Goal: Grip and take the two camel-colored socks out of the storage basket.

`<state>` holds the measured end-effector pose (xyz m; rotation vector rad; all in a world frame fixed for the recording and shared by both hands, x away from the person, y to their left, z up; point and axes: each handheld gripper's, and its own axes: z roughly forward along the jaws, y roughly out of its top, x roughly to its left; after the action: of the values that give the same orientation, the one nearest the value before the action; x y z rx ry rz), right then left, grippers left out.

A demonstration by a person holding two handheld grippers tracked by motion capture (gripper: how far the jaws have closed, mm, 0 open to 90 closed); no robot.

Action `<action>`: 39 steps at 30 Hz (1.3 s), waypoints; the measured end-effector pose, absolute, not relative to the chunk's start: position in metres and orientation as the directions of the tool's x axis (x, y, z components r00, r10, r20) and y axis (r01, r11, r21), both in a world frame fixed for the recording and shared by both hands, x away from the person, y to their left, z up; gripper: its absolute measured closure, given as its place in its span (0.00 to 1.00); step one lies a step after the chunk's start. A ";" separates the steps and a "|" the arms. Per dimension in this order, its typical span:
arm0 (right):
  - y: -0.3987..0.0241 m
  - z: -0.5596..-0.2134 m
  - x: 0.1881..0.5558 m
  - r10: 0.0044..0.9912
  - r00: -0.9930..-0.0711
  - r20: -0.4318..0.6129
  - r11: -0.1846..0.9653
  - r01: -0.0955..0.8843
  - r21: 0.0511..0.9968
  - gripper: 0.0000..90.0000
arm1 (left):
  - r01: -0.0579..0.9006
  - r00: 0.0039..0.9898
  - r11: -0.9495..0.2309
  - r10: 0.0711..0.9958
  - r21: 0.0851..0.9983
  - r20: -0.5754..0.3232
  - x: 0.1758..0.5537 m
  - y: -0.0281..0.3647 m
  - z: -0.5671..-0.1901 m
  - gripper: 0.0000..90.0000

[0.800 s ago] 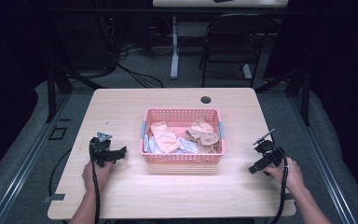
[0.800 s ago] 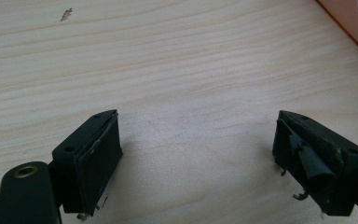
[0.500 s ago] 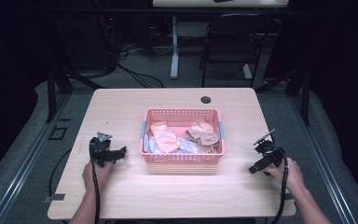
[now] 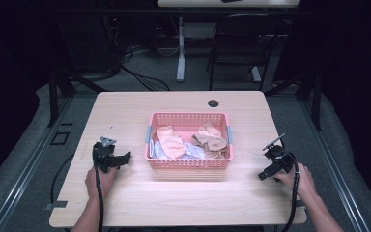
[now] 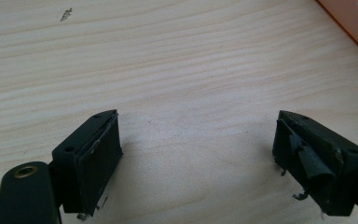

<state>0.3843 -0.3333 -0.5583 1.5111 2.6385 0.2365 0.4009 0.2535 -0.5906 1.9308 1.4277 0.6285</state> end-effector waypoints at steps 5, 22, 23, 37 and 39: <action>-0.333 -0.557 0.384 0.865 -0.502 0.010 0.491 0.850 0.189 0.00 | 0.646 0.293 -0.198 0.956 0.737 0.001 0.401 0.254 -0.591 0.17; -0.323 -0.511 0.379 0.860 -0.510 0.012 0.475 0.809 0.347 0.00 | 0.646 0.292 -0.199 0.956 0.737 0.002 0.401 0.253 -0.591 0.17; -0.323 -0.511 0.379 0.860 -0.510 0.012 0.475 0.809 0.347 0.00 | 0.646 0.292 -0.199 0.956 0.737 0.002 0.401 0.253 -0.591 0.17; -0.287 -0.469 0.383 0.818 -0.575 -0.006 0.519 0.734 0.438 0.00 | 0.644 0.292 -0.200 0.956 0.738 0.004 0.401 0.253 -0.591 0.17; -0.281 -0.464 0.385 0.813 -0.582 -0.008 0.526 0.729 0.438 0.00 | 0.645 0.292 -0.200 0.956 0.738 0.004 0.401 0.253 -0.591 0.17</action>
<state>0.3853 -0.2808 -0.4639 1.3094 2.5544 0.5839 0.4006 0.2533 -0.5906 1.9319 1.4270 0.6328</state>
